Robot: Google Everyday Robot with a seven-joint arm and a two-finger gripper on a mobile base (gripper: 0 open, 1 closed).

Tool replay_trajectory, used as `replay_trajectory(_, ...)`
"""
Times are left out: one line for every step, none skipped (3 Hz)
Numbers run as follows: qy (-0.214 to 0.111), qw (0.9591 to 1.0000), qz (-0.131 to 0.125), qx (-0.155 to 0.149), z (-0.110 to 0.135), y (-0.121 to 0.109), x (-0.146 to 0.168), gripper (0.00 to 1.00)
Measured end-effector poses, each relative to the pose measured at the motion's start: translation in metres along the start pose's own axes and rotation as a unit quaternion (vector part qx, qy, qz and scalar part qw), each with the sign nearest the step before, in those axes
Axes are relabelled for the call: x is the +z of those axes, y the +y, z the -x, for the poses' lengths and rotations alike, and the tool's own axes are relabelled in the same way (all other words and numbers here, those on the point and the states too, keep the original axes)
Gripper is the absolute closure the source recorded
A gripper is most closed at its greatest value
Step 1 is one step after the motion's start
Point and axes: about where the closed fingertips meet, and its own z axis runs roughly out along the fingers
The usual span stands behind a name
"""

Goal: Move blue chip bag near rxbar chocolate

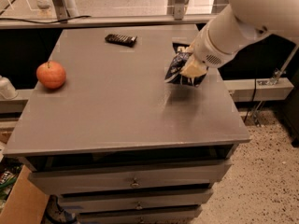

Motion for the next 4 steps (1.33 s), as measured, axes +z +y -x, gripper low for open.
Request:
replay_trajectory(-0.014,0.9984,-0.052,-0.015,0.009,-0.047,-0.016,1.00)
replay_trajectory(-0.014,0.9984,-0.052,-0.015,0.009,-0.047,-0.016,1.00)
replay_trajectory(-0.027,0.9978,-0.058,-0.017,0.016,-0.052,-0.012,1.00)
replay_trajectory(-0.060,0.9958,-0.064,-0.026,0.030,-0.071,0.005,1.00)
